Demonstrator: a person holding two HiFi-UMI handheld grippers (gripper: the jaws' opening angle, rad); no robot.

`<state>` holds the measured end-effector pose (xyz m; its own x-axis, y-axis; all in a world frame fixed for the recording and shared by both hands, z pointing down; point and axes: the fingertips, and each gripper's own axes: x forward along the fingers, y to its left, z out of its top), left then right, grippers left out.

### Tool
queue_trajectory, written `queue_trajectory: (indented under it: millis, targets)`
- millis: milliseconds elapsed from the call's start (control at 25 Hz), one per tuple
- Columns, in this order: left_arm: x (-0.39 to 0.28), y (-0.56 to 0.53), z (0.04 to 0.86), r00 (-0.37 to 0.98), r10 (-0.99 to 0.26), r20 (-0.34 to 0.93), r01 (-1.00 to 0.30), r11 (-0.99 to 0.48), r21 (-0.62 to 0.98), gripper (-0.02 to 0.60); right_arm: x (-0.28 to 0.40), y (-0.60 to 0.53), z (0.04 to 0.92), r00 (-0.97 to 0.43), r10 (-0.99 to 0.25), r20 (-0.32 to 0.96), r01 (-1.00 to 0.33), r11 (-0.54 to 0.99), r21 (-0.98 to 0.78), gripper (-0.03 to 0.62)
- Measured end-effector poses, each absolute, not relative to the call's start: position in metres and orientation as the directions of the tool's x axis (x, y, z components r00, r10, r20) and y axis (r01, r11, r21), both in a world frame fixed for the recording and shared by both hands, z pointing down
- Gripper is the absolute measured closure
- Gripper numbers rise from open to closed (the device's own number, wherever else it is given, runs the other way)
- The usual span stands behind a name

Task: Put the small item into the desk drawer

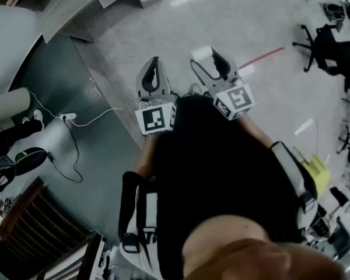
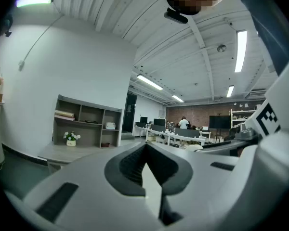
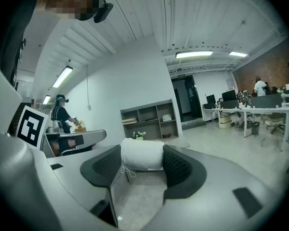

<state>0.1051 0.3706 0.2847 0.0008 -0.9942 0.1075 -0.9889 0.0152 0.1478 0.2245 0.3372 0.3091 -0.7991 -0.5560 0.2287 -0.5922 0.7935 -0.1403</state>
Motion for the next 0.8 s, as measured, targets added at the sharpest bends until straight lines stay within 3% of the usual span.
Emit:
queue_trajectory:
  millis: [800]
  targets:
    - [0.091, 0.369, 0.291, 0.013, -0.994, 0.11, -0.987, 0.005, 0.163, 0.583, 0.21, 0.339, 0.31, -0.798, -0.56, 0.224, -0.596, 0.788, -0.153, 0.327]
